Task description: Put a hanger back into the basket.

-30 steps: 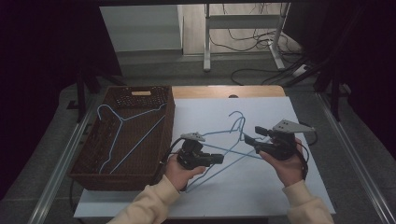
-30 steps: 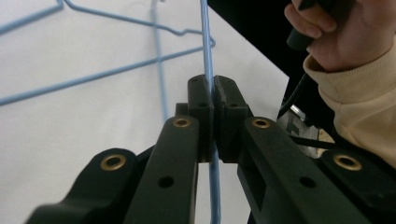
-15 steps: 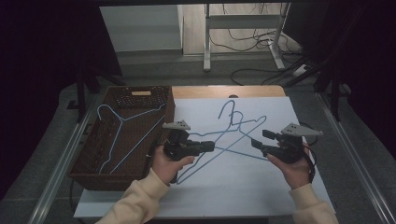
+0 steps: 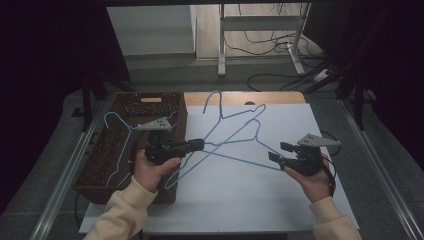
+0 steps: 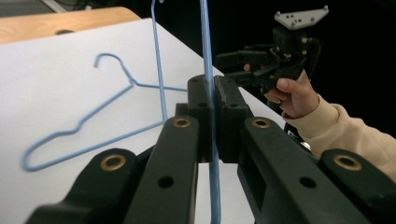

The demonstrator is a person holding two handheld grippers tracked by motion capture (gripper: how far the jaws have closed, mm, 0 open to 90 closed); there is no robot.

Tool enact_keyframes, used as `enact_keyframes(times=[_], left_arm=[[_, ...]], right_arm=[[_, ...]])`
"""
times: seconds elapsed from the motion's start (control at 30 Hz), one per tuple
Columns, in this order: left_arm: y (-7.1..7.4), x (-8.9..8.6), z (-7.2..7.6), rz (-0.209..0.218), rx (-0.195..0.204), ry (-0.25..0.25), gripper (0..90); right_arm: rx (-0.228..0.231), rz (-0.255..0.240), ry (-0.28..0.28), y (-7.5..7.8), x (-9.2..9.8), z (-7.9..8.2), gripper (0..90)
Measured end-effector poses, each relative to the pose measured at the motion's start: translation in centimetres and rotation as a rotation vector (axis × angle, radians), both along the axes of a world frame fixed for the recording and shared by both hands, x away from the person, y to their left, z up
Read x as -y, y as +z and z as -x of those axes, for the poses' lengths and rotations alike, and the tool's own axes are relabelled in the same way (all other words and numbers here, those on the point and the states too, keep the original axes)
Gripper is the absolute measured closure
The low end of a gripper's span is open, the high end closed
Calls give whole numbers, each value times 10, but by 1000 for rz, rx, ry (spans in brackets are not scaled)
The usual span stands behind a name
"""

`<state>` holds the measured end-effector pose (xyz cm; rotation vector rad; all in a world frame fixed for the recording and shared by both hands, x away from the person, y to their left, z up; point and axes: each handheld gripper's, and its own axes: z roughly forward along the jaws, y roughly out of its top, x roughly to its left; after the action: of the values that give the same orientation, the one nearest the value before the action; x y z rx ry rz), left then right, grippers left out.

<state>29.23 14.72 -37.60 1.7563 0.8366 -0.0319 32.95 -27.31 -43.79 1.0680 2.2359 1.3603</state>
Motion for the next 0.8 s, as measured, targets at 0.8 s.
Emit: enact_keyframes(times=[0.8], left_arm=[[-2,-94,10,33,27,147,865]], right_arm=[[-39,51,12,-9,-3,-3,339]])
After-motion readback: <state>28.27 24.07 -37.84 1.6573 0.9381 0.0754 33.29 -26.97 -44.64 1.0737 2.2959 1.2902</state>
